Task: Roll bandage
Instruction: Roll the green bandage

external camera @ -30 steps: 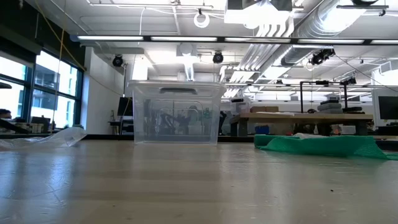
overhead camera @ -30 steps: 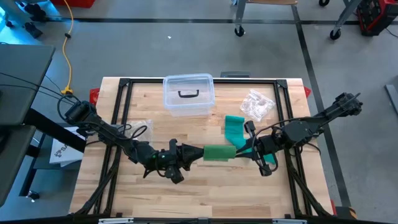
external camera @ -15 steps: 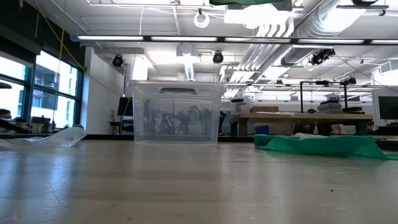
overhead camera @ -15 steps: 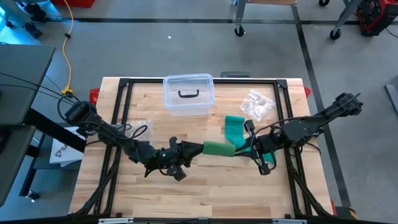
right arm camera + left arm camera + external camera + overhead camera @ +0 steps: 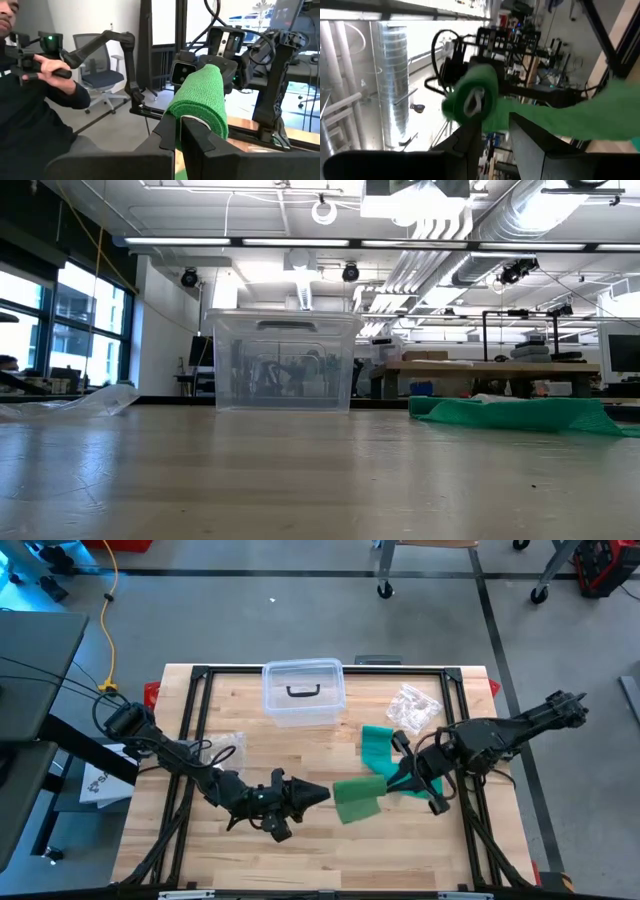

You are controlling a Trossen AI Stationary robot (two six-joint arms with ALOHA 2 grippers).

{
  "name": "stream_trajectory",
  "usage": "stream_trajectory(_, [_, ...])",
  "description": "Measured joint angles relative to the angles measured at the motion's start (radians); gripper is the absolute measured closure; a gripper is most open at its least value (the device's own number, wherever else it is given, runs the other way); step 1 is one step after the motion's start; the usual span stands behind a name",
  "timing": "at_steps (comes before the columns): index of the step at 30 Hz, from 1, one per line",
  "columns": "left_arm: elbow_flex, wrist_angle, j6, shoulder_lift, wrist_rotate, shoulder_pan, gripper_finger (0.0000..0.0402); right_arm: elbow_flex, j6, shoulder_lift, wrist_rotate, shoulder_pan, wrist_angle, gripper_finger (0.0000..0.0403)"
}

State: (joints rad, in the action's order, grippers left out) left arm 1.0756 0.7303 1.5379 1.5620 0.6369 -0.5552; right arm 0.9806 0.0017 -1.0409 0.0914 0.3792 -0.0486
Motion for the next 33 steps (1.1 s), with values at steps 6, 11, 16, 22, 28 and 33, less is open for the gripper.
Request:
stream_trajectory(6, [0.000, 0.017, 0.003, 0.000, -0.031, 0.020, 0.0307, 0.000, 0.019, -0.001, 0.035, -0.026, 0.000, 0.0403])
stream_trajectory(11, [0.000, 0.018, 0.008, 0.000, -0.095, 0.047, 0.0307, 0.000, 0.043, -0.001, 0.040, -0.039, 0.007, 0.0403])
stream_trajectory(16, [0.000, 0.017, 0.008, 0.000, -0.093, 0.059, 0.0307, 0.000, 0.043, 0.000, 0.046, -0.039, 0.007, 0.0403])
stream_trajectory(22, [0.000, 0.015, 0.012, 0.000, -0.076, 0.059, 0.0307, 0.000, 0.048, -0.001, 0.079, -0.039, -0.012, 0.0403])
stream_trajectory(28, [0.000, -0.013, 0.027, -0.002, -0.068, 0.070, 0.0307, 0.000, 0.117, -0.001, 0.087, -0.039, -0.046, 0.0403])
stream_trajectory(33, [0.000, -0.009, 0.027, -0.002, -0.064, 0.066, 0.0307, 0.000, 0.141, -0.001, 0.083, -0.039, -0.038, 0.0403])
